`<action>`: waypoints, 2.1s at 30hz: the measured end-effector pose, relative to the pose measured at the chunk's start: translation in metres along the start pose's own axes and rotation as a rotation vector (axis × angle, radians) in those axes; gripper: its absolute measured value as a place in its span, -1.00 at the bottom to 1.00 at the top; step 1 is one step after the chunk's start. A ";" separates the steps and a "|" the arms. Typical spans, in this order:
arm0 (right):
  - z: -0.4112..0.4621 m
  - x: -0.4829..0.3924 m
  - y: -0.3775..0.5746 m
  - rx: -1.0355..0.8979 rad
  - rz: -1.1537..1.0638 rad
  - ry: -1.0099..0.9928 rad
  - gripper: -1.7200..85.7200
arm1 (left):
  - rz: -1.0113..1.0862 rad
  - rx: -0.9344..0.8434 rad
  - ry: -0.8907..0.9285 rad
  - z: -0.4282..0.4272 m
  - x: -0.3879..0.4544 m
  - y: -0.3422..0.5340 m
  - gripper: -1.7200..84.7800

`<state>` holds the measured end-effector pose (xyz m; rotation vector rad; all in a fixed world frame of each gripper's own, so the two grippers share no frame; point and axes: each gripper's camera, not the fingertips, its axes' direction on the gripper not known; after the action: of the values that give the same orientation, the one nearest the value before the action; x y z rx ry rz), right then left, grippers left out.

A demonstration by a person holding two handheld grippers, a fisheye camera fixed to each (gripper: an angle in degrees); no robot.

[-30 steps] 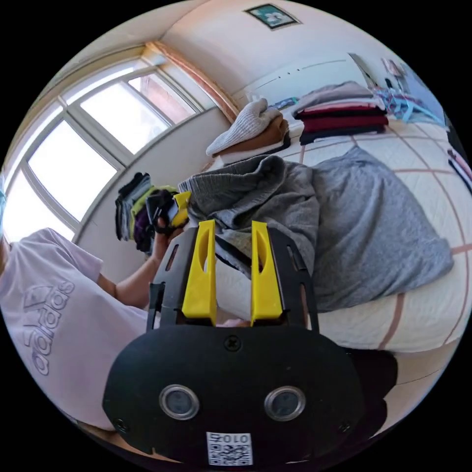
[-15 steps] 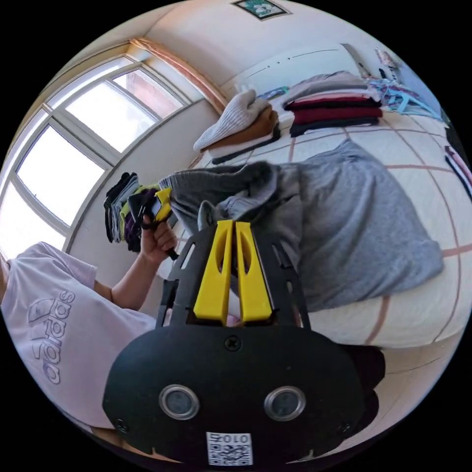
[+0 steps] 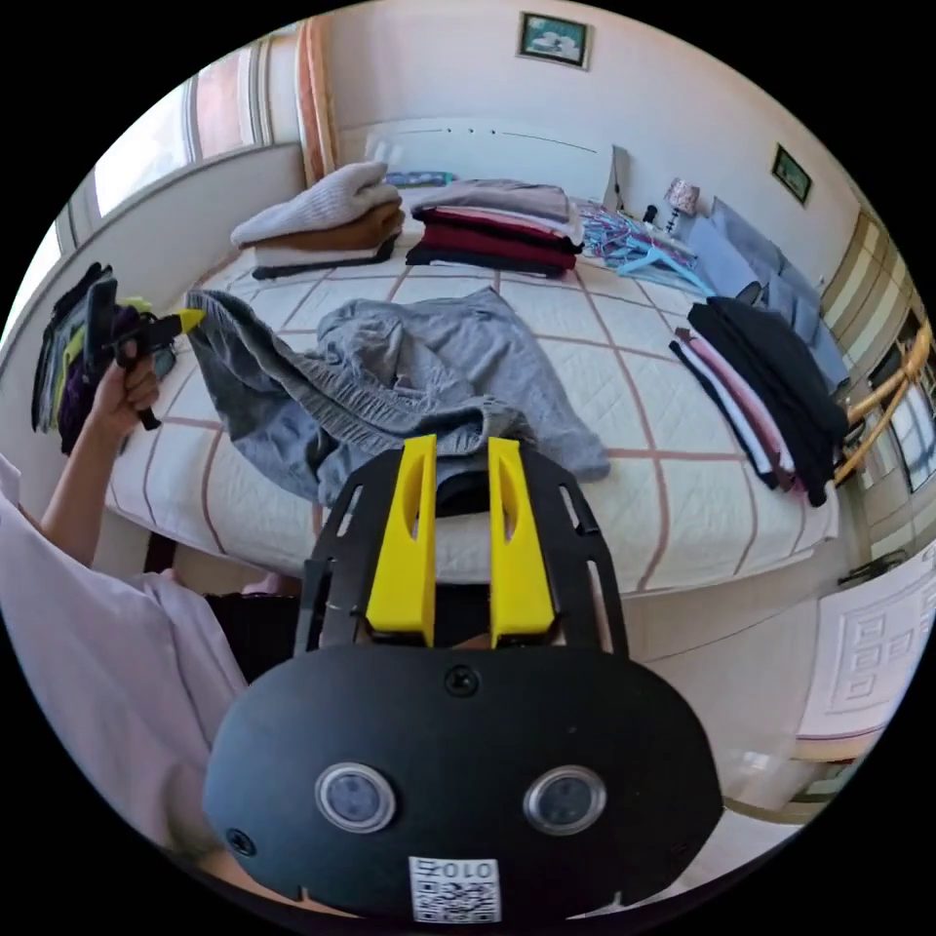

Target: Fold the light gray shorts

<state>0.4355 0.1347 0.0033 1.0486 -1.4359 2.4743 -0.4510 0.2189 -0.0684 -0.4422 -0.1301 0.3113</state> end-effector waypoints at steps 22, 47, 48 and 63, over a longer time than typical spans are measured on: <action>0.035 -0.035 0.018 0.073 -0.613 0.091 -0.73 | -0.046 0.018 -0.057 -0.058 -0.052 -0.058 -0.95; -0.423 -0.028 0.094 0.573 -0.402 0.233 -0.88 | 0.756 0.435 -0.253 -0.350 0.159 -0.378 -0.95; -0.429 -0.032 0.105 0.568 -0.421 0.226 -0.88 | 0.760 0.436 -0.261 -0.355 0.162 -0.379 -0.95; -0.423 -0.030 0.152 0.485 -0.527 0.001 -0.89 | 0.732 0.406 -0.148 -0.400 0.135 -0.403 -0.95</action>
<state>0.1802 0.3952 -0.2617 1.2895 -0.4527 2.4393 -0.1397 -0.2432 -0.2426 -0.0444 -0.0417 1.0703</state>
